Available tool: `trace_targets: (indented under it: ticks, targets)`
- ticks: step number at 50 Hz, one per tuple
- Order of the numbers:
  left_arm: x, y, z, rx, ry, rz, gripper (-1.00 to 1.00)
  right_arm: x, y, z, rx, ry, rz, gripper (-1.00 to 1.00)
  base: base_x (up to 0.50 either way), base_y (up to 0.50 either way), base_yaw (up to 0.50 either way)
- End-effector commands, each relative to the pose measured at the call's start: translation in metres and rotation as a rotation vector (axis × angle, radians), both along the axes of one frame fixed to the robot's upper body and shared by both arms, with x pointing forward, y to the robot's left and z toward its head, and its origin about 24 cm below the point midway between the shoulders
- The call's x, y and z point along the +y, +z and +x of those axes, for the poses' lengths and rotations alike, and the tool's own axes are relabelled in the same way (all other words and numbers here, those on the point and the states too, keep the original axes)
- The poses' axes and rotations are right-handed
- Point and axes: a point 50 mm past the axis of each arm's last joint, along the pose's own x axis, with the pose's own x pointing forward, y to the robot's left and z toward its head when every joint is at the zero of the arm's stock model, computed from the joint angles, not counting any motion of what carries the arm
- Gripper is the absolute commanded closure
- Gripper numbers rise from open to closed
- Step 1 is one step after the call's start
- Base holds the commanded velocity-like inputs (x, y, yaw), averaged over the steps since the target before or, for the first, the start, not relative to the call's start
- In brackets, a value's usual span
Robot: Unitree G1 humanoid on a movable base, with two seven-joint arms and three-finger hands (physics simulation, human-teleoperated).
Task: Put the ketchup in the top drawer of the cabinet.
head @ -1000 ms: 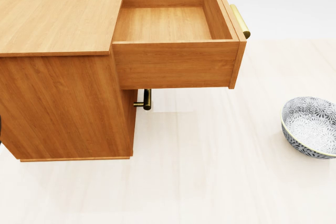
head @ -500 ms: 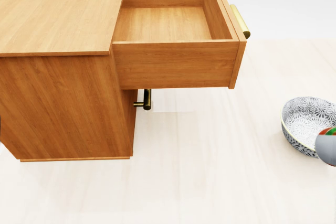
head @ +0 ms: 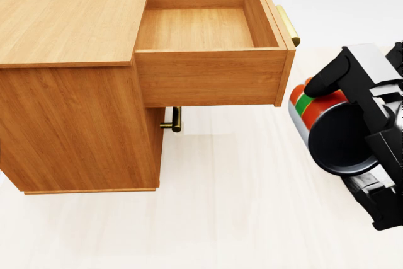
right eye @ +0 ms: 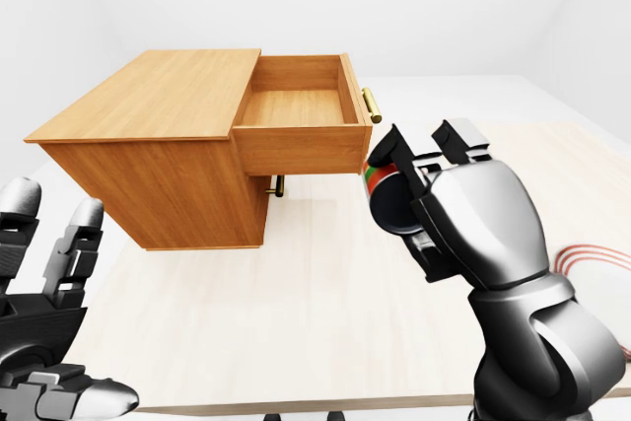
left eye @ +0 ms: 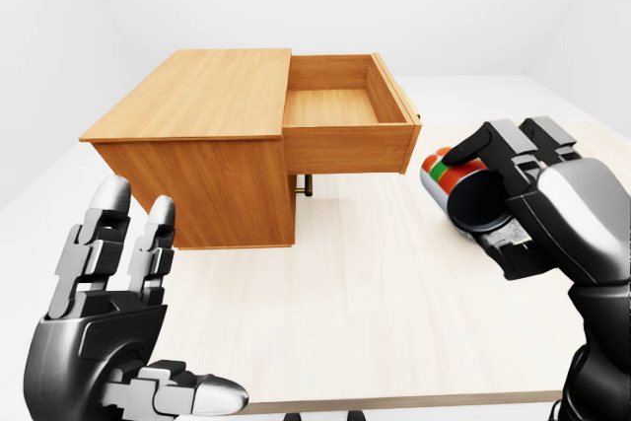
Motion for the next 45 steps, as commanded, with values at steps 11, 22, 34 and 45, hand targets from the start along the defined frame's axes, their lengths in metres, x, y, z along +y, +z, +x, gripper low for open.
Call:
trace_targets:
  ticks: [11,22,34,45]
  targets:
    - [0.001,0.001,0.0,-0.002,0.001,-0.003,-1.0,0.013,0.008,-0.013,-0.125,-0.081,0.048,1.0,0.0,0.0,0.0]
    - [0.001,0.001,0.001,-0.001,0.002,-0.003,-1.0,0.015,0.011,-0.012,-0.141,-0.086,0.029,1.0,0.0,0.0,0.0]
    - [-0.001,0.0,-0.001,-0.002,-0.003,0.001,-1.0,0.029,0.049,0.011,-0.3,-0.153,-0.196,1.0,0.0,0.0,0.0]
    - [0.0,0.0,0.0,-0.002,-0.002,0.0,-1.0,0.048,0.086,0.039,-0.347,-0.08,-0.358,1.0,0.0,0.0,0.0]
